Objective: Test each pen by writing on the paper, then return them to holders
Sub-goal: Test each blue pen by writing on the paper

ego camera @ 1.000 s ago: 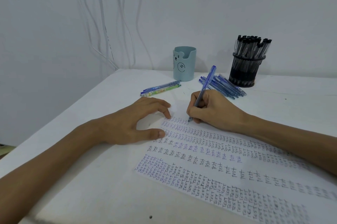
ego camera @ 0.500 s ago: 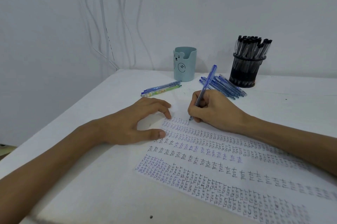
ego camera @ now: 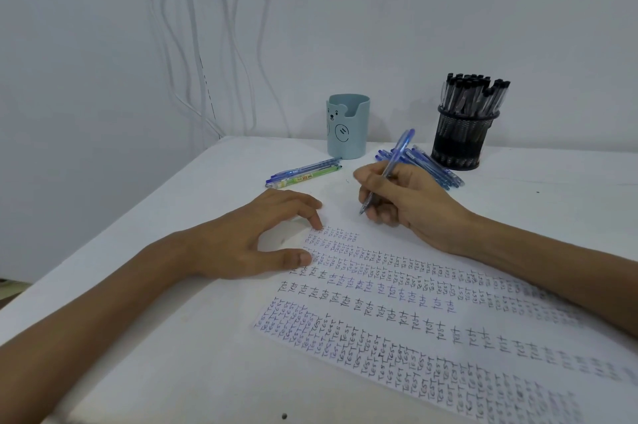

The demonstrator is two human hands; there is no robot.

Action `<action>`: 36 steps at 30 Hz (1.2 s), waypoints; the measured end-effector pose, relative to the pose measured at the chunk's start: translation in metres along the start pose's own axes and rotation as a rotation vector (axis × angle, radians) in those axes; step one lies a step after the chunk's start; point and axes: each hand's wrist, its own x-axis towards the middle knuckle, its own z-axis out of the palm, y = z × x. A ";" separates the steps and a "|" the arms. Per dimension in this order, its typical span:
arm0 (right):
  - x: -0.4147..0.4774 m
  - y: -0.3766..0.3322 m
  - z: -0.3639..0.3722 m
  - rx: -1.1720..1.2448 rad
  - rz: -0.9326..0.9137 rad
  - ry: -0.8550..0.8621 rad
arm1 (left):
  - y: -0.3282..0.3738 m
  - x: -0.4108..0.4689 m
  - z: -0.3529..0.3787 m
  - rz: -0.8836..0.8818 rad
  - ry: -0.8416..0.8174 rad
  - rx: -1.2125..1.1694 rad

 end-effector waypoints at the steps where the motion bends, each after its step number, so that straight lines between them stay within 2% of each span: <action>1: 0.000 0.000 0.000 0.006 0.001 0.006 | 0.000 0.000 0.000 0.000 -0.001 -0.002; 4: -0.001 -0.004 0.002 0.084 0.016 0.015 | 0.000 0.000 0.000 -0.002 -0.004 -0.004; 8: -0.001 -0.012 0.002 0.256 0.131 0.023 | -0.001 0.000 0.000 -0.004 -0.003 0.003; 15: 0.001 -0.007 -0.001 0.174 0.028 -0.044 | 0.000 0.000 0.000 -0.013 -0.001 0.002; 21: 0.004 -0.003 -0.004 0.209 0.021 0.005 | -0.001 0.000 0.001 -0.009 0.004 0.000; 23: 0.006 -0.004 -0.006 0.083 0.040 0.011 | 0.000 0.000 0.000 -0.015 -0.001 -0.011; 25: 0.014 -0.010 -0.013 -0.142 0.012 0.046 | 0.000 0.000 0.000 -0.013 0.000 -0.013; 31: 0.065 -0.031 -0.056 -1.058 -0.117 0.143 | -0.001 0.000 0.001 -0.006 0.012 -0.010; 36: 0.089 -0.023 -0.069 -1.388 -0.053 0.126 | 0.000 -0.001 0.000 -0.026 -0.003 -0.024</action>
